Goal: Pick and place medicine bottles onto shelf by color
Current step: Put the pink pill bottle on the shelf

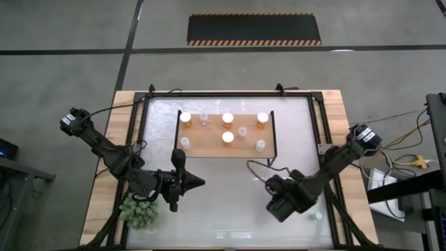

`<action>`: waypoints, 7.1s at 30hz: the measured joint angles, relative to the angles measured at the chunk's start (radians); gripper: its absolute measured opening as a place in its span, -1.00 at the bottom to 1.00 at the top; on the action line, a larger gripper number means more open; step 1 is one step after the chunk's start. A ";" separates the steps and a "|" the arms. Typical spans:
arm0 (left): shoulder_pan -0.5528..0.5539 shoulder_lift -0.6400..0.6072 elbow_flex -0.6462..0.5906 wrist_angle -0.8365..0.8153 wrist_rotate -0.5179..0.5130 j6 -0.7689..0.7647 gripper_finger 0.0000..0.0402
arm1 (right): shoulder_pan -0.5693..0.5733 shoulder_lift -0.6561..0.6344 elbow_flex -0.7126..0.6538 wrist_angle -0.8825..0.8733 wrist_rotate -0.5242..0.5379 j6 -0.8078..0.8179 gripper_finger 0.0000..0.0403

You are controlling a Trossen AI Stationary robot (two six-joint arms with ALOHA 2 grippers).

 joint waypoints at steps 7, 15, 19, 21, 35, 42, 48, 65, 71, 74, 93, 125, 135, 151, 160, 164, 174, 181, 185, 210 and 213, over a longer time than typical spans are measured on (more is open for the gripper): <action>0.000 0.000 0.000 0.007 0.000 0.000 -0.99 | -0.069 0.144 0.179 0.022 0.066 -0.236 -0.19; 0.000 0.000 0.000 0.007 0.000 -0.002 -0.99 | -0.143 0.281 0.333 0.050 0.105 -0.489 -0.19; 0.000 0.000 -0.001 0.007 0.000 -0.002 -0.99 | -0.168 0.306 0.369 0.077 0.105 -0.575 -0.19; 0.000 0.000 -0.001 0.007 0.000 -0.003 -0.99 | -0.178 0.310 0.379 0.078 0.105 -0.598 -0.19; 0.000 0.000 -0.002 0.012 0.001 -0.023 -0.99 | -0.200 0.313 0.368 0.123 0.104 -0.656 -0.18; 0.000 0.000 -0.002 0.011 0.000 -0.027 -0.99 | -0.206 0.313 0.351 0.125 0.078 -0.656 -0.17; 0.000 0.000 -0.002 0.009 0.001 -0.027 -0.99 | -0.204 0.319 0.345 0.129 0.031 -0.656 -0.16; 0.000 0.000 -0.002 0.013 0.001 -0.027 -0.99 | -0.204 0.312 0.343 0.142 0.025 -0.698 0.15; -0.001 0.000 -0.002 0.055 0.002 -0.029 -0.99 | -0.178 0.273 0.343 0.123 0.097 -0.765 0.19; -0.001 0.000 -0.002 0.072 0.002 -0.031 -0.99 | -0.148 0.258 0.342 0.069 0.183 -0.797 0.17; 0.000 0.101 -0.010 0.335 0.035 0.007 -0.99 | 0.073 -0.175 -0.203 0.676 0.646 -1.082 0.00; 0.034 0.522 0.154 0.679 0.029 -0.082 -0.97 | 0.080 -0.616 -0.995 1.954 0.304 -1.707 -0.28; 0.066 0.643 0.328 0.338 0.027 -0.342 -0.42 | 0.122 -0.625 -0.990 1.951 0.304 -1.716 -0.38; 0.168 0.824 0.385 0.168 -0.019 -0.601 0.34 | 0.145 -0.617 -0.990 1.922 0.304 -1.617 -0.45; 0.182 0.825 0.316 0.171 0.006 -0.703 0.34 | 0.146 -0.614 -0.990 1.916 0.304 -1.605 -0.46; 0.188 0.825 0.280 0.226 0.036 -0.708 0.34 | 0.146 -0.614 -0.990 1.915 0.304 -1.604 -0.46; 0.198 0.825 0.209 0.345 0.055 -0.710 0.34 | 0.146 -0.614 -0.990 1.909 0.304 -1.601 -0.46; 0.201 0.825 0.207 0.346 0.062 -0.709 0.34 | 0.146 -0.614 -0.990 1.908 0.304 -1.602 -0.46; 0.203 0.825 0.196 0.347 0.079 -0.723 0.34 | 0.146 -0.614 -0.990 1.908 0.304 -1.595 -0.46; 0.205 0.824 0.152 0.429 0.085 -0.735 -0.21 | 0.146 -0.614 -0.990 1.900 0.305 -1.592 -0.46; 0.202 0.824 0.154 0.428 0.086 -0.735 -0.24 | 0.146 -0.614 -0.990 1.900 0.305 -1.591 -0.46</action>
